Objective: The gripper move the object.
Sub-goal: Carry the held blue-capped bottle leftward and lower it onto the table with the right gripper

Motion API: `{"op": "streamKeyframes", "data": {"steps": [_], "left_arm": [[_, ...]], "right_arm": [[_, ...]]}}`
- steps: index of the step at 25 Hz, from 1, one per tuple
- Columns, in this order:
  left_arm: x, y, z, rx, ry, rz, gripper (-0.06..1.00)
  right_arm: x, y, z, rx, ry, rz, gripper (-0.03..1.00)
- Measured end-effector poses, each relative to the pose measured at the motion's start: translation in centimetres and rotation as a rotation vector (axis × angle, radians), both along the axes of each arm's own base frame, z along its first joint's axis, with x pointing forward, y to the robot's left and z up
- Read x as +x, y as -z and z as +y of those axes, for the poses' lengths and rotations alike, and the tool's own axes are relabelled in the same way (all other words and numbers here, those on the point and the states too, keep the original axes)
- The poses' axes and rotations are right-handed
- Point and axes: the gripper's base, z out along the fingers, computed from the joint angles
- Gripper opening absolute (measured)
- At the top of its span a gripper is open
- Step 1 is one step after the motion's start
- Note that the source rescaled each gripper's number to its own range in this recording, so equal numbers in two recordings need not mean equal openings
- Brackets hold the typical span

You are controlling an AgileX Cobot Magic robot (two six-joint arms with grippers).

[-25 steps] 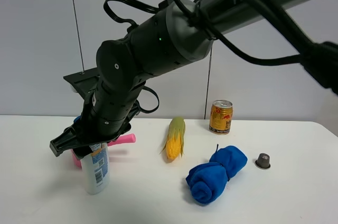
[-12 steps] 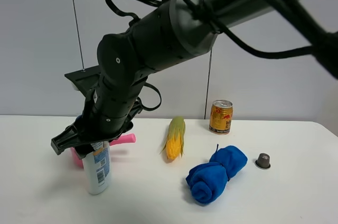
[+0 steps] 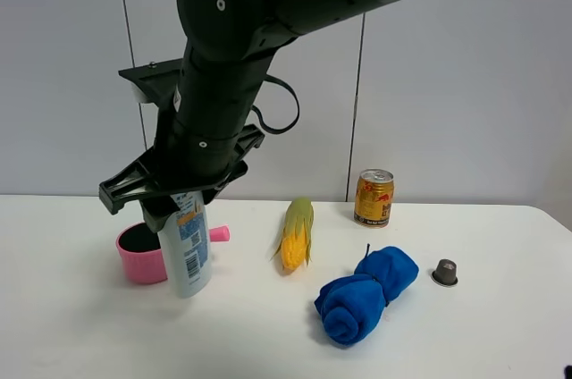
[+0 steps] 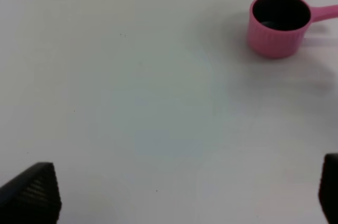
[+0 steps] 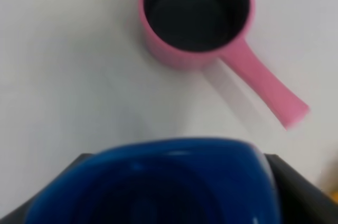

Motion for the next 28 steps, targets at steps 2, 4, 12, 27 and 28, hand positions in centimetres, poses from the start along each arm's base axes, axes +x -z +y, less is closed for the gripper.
{"op": "streamKeyframes", "data": {"steps": [2,4,12,27,28], "left_arm": [[0.0,0.0,0.0,0.0,0.0,0.0,1.0],[0.0,0.0,0.0,0.0,0.0,0.0,1.0],[0.0,0.0,0.0,0.0,0.0,0.0,1.0],[0.0,0.0,0.0,0.0,0.0,0.0,1.0],[0.0,0.0,0.0,0.0,0.0,0.0,1.0]], "right_arm": [[0.3,-0.2,-0.7,-0.018,0.035,0.013,0.01],[0.9,-0.3,-1.5,-0.037,0.07,0.025,0.01],[3.8,-2.0,-5.1,-0.024,0.166,0.007,0.0],[8.9,-2.7,-12.8,-0.067,0.363,0.0,0.0],[9.3,-2.7,-13.4,-0.069,0.376,-0.002,0.0]]}}
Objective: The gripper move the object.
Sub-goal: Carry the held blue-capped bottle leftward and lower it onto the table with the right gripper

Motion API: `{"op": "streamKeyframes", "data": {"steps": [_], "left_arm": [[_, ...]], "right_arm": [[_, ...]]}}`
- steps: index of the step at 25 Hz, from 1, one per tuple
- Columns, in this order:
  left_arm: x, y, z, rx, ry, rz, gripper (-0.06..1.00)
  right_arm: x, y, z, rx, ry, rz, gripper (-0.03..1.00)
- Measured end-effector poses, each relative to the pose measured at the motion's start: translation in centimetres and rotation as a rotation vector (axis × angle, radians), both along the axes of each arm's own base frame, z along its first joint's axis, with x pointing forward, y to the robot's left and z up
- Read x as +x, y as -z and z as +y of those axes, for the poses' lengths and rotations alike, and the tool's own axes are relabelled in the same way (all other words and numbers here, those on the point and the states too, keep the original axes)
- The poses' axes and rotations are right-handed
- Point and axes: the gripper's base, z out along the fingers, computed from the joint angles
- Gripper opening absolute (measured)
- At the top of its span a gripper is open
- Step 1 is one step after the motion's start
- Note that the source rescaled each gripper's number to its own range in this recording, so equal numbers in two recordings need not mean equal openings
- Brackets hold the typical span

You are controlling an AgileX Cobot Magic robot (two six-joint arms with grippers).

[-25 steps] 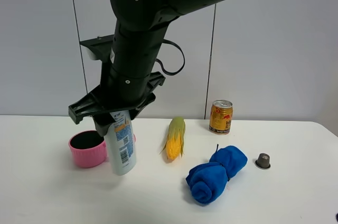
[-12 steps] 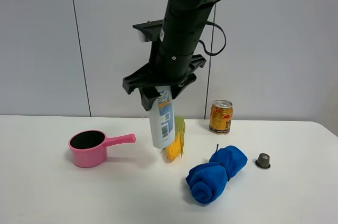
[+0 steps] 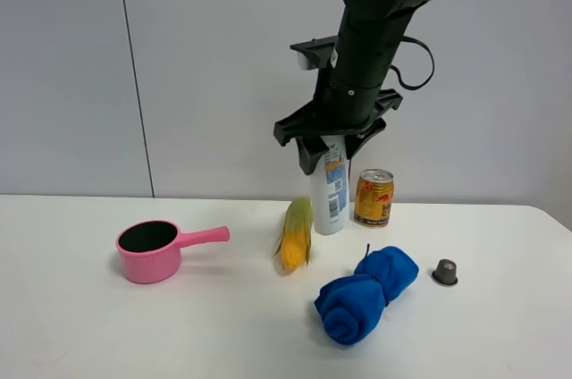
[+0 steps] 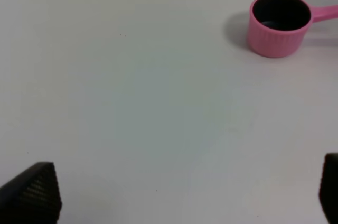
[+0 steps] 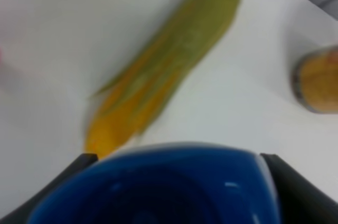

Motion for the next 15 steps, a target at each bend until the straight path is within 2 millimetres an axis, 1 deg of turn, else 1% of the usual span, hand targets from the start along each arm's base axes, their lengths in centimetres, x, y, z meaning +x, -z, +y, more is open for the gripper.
{"op": "streamKeyframes", "data": {"steps": [4,7,10,15], "left_arm": [[0.0,0.0,0.0,0.0,0.0,0.0,1.0],[0.0,0.0,0.0,0.0,0.0,0.0,1.0],[0.0,0.0,0.0,0.0,0.0,0.0,1.0],[0.0,0.0,0.0,0.0,0.0,0.0,1.0]], "right_arm": [[1.3,-0.1,-1.8,0.011,0.043,-0.024,0.0],[2.1,0.1,-2.7,0.039,0.053,-0.068,0.0],[2.4,1.6,-3.3,0.06,0.042,-0.103,0.0],[1.6,4.9,-3.9,0.057,0.014,-0.091,0.0]]}}
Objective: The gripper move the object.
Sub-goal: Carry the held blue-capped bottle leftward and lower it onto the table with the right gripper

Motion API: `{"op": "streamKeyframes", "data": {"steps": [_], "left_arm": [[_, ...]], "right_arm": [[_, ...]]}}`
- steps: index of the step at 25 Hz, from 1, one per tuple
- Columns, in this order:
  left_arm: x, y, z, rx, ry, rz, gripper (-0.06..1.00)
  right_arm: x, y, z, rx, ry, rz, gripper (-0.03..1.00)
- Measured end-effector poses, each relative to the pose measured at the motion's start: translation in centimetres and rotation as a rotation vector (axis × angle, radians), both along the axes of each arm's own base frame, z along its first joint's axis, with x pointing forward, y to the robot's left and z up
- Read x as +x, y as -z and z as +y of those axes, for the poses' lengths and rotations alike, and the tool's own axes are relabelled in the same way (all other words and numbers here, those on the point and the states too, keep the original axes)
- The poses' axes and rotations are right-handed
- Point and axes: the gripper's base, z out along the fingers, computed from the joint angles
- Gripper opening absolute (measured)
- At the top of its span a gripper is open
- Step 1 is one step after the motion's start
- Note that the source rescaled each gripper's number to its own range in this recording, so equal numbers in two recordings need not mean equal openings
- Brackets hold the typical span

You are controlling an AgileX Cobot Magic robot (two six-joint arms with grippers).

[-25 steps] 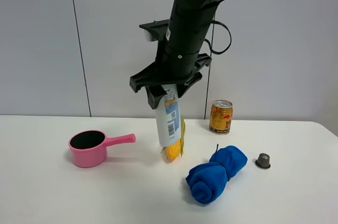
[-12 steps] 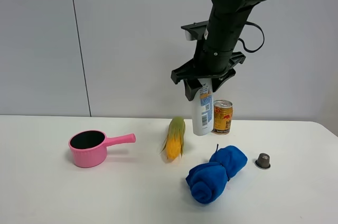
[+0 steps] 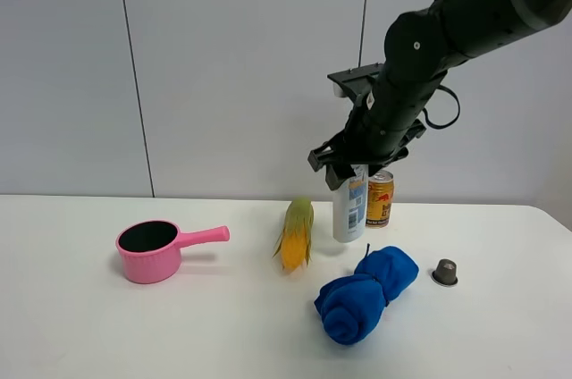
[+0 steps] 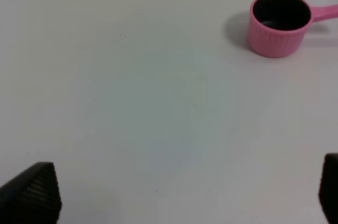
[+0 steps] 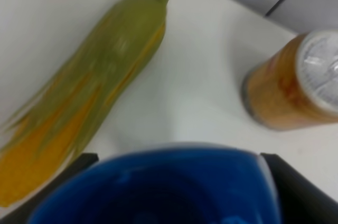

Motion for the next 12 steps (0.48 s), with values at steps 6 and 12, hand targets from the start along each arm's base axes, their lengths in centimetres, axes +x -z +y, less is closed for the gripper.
{"op": "streamKeyframes", "data": {"steps": [6,12], "left_arm": [[0.0,0.0,0.0,0.0,0.0,0.0,1.0],[0.0,0.0,0.0,0.0,0.0,0.0,1.0]], "right_arm": [[0.0,1.3,-0.8,0.019,0.002,-0.018,0.0],[1.1,1.1,-2.6,0.034,0.025,-0.074,0.0]]}}
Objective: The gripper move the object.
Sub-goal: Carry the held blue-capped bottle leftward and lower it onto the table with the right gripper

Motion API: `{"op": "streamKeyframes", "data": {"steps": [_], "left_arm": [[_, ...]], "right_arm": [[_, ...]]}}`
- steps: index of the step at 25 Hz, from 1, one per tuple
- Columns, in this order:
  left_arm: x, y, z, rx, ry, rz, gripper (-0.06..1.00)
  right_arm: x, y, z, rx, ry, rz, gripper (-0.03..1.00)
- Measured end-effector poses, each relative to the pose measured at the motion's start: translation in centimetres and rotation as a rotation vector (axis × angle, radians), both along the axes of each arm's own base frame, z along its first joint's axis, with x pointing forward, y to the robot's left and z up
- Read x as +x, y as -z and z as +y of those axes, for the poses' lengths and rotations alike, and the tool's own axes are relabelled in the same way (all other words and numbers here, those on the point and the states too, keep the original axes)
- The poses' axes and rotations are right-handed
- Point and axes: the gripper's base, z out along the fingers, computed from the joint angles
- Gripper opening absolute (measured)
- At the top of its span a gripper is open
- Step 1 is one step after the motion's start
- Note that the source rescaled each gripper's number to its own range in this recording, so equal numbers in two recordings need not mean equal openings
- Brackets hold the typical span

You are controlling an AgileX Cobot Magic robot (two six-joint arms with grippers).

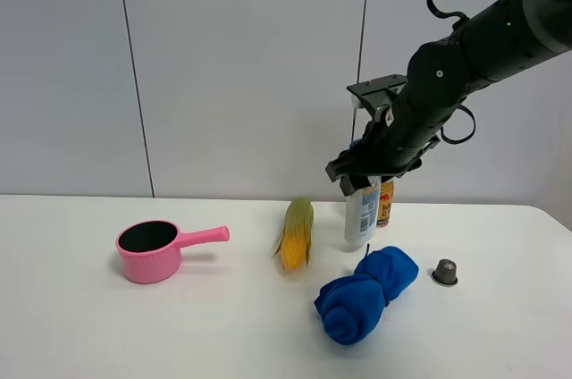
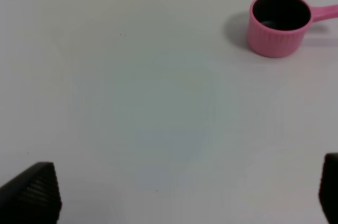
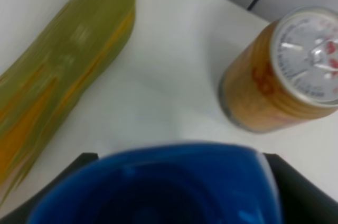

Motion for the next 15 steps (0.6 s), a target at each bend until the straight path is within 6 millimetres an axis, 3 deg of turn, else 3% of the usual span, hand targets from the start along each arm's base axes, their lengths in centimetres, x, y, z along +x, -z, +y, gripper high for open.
{"op": "streamKeyframes", "data": {"steps": [4,11,15], "left_arm": [[0.0,0.0,0.0,0.0,0.0,0.0,1.0],[0.0,0.0,0.0,0.0,0.0,0.0,1.0],[0.0,0.0,0.0,0.0,0.0,0.0,1.0]], "right_arm": [[0.4,-0.1,0.1,0.025,-0.01,-0.042,0.0],[0.9,2.2,0.3,0.024,-0.02,-0.023,0.0],[0.9,2.1,0.4,0.03,-0.021,-0.028,0.0]]}}
